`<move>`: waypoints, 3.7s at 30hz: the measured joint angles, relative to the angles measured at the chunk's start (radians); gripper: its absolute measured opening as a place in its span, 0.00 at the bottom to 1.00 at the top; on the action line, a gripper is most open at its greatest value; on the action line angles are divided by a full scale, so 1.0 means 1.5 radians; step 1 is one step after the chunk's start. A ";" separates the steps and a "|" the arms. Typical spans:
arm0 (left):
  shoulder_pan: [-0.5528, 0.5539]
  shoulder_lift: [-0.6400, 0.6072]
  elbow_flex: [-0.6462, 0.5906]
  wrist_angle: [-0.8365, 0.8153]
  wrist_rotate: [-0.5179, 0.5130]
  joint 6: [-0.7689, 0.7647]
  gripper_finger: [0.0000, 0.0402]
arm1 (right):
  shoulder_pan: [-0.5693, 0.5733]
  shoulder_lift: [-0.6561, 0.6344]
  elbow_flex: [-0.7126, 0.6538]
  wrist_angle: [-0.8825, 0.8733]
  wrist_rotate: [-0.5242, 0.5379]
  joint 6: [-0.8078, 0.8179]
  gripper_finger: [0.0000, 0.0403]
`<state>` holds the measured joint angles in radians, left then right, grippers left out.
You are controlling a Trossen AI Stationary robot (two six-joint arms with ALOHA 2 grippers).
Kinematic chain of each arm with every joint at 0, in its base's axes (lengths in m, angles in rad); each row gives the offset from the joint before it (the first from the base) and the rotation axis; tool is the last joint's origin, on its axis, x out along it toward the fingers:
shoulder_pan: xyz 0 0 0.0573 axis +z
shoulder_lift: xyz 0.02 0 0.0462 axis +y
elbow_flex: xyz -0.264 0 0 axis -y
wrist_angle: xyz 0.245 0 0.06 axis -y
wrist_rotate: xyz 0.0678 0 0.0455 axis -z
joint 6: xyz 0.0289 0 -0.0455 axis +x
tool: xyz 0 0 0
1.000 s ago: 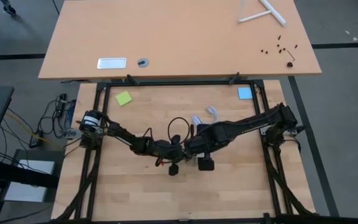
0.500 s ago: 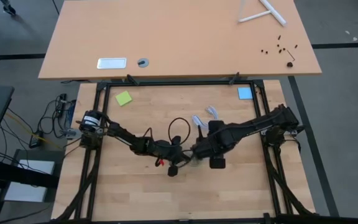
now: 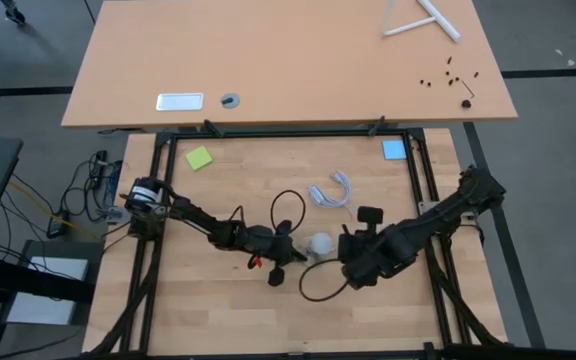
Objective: Screw lightbulb
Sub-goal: Insert the lightbulb into the lamp
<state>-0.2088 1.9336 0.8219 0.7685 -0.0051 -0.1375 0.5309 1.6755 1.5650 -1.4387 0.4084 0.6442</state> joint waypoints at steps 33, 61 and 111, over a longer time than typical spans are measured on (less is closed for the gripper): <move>-0.010 -0.029 0.025 0.081 0.012 -0.033 0.00 | 0.060 -0.066 -0.405 0.610 0.360 0.182 0.01; -0.010 -0.028 0.025 0.068 -0.049 -0.016 0.00 | 0.020 -0.066 -0.405 0.670 0.336 0.109 0.01; -0.039 -0.107 -0.025 0.003 -0.117 -0.011 0.00 | -0.019 -0.066 -0.405 0.719 0.301 0.047 0.01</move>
<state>-0.2673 1.7737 0.7849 0.7737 -0.1810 -0.1546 0.5027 1.5768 0.9581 -0.3599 0.8599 0.7140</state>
